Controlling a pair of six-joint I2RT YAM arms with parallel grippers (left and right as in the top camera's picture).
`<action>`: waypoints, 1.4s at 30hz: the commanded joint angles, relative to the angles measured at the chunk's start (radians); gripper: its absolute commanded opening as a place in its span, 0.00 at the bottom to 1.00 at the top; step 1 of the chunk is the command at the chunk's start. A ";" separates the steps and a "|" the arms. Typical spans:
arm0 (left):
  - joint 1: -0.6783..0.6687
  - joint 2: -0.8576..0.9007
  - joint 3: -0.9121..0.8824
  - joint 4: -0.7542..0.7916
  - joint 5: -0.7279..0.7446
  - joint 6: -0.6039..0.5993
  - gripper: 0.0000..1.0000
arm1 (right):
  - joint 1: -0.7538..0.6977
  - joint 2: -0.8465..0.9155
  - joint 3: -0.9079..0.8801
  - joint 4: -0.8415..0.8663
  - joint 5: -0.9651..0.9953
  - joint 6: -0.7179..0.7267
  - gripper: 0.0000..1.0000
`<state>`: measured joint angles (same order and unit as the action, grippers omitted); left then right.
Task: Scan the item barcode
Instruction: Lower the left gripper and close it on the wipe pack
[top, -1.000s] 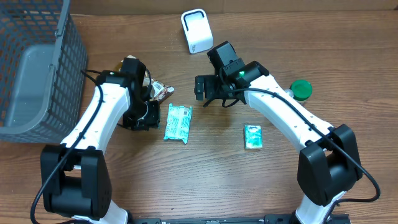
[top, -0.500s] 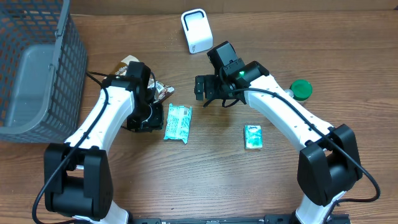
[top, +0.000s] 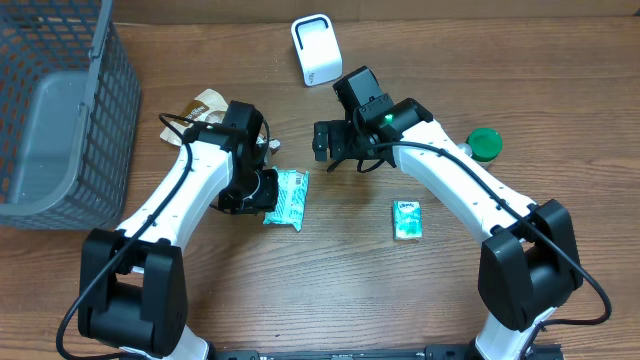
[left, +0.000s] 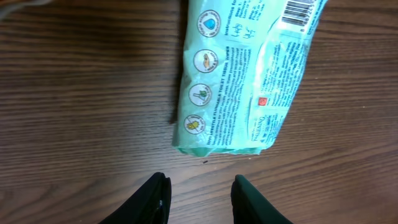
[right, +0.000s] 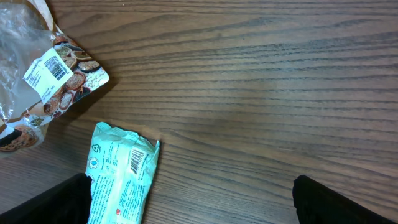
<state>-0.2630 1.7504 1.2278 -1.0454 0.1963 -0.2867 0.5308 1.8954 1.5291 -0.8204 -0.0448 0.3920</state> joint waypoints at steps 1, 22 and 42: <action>-0.027 -0.004 -0.015 0.007 -0.014 -0.031 0.36 | -0.003 -0.002 -0.004 0.006 0.007 0.000 1.00; -0.059 -0.004 -0.015 0.025 -0.051 -0.066 0.40 | -0.003 -0.002 -0.004 0.006 0.007 0.000 1.00; -0.059 -0.004 -0.015 0.026 -0.051 -0.066 0.41 | -0.003 -0.002 -0.004 0.006 0.007 0.000 1.00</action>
<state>-0.3149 1.7504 1.2232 -1.0229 0.1589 -0.3389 0.5308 1.8954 1.5291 -0.8204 -0.0444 0.3920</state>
